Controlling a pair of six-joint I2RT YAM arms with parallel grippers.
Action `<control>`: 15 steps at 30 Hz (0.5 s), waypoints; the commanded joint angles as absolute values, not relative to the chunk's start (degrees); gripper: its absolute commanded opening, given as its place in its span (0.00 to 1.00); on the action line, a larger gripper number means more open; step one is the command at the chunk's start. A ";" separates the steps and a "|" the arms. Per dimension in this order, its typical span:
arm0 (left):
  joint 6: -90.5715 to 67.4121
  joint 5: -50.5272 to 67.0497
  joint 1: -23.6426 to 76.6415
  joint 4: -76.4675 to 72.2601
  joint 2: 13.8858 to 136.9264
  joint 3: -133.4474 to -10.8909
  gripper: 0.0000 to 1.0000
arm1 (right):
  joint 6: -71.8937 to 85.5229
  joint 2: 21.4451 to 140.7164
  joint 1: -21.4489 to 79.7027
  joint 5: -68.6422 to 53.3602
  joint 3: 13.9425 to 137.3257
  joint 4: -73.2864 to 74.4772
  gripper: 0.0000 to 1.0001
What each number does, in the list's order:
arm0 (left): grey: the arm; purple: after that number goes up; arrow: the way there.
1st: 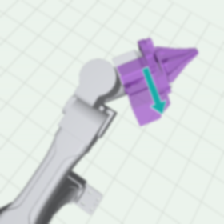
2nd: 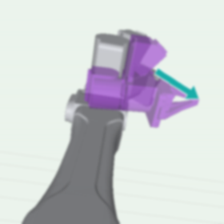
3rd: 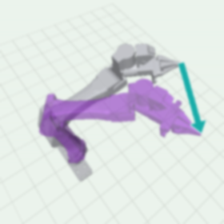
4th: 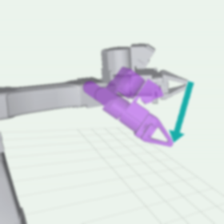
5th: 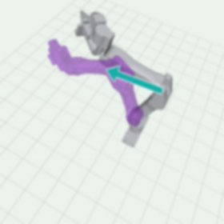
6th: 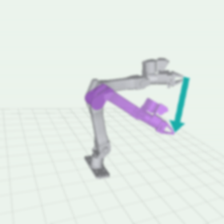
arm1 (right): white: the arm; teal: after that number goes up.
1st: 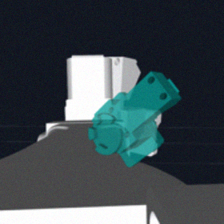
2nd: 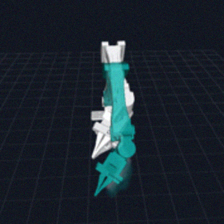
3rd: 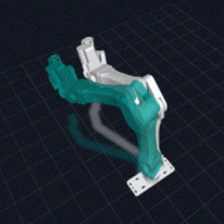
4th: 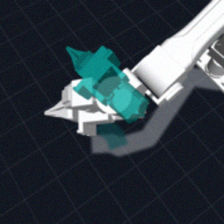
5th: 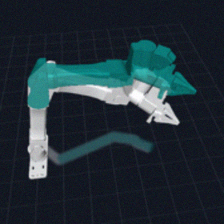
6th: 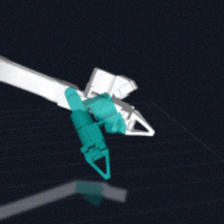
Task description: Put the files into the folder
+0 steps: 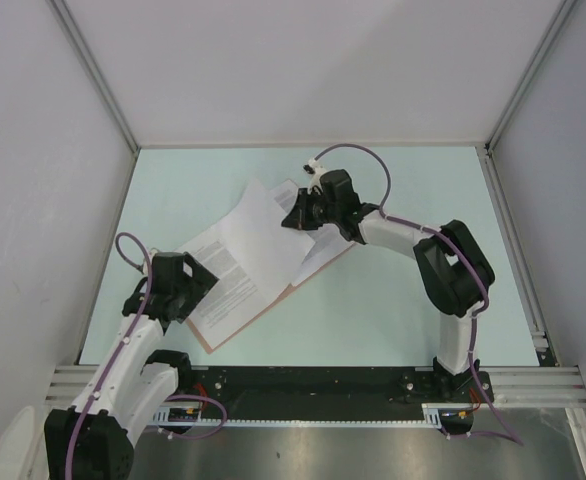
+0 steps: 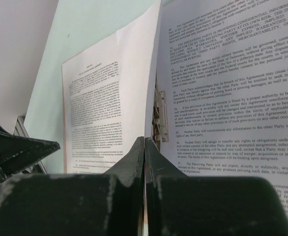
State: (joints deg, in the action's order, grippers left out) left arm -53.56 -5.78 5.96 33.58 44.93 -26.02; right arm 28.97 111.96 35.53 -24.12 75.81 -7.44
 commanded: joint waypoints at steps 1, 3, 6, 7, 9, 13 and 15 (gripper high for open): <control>-54.32 -5.62 5.54 32.96 43.77 -26.81 1.00 | 31.90 106.61 36.30 -19.43 73.92 -9.04 0.00; -54.32 -5.45 5.54 32.87 43.86 -26.72 0.99 | 31.29 106.52 36.74 -19.51 73.13 -11.15 0.00; -54.05 -5.45 5.54 32.87 43.77 -26.72 1.00 | 31.29 107.93 37.09 -21.61 72.78 -13.35 0.00; -54.05 -5.45 5.54 32.96 43.77 -26.63 1.00 | 30.94 108.10 37.26 -21.80 72.43 -13.97 0.00; -53.96 -5.45 5.45 32.87 43.86 -26.63 1.00 | 30.33 109.33 37.62 -22.84 72.33 -16.33 0.00; -53.96 -5.45 5.54 32.61 43.86 -26.54 1.00 | 29.97 111.27 38.14 -24.87 71.46 -22.05 0.00; -53.88 -5.54 5.45 32.61 43.95 -26.54 1.00 | 30.93 112.23 38.32 -26.01 71.11 -24.86 0.00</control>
State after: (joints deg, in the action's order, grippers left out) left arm -53.56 -5.78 5.91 33.56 44.58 -26.02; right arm 30.85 110.28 37.76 -23.53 71.77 -15.84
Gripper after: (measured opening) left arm 0.995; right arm 0.009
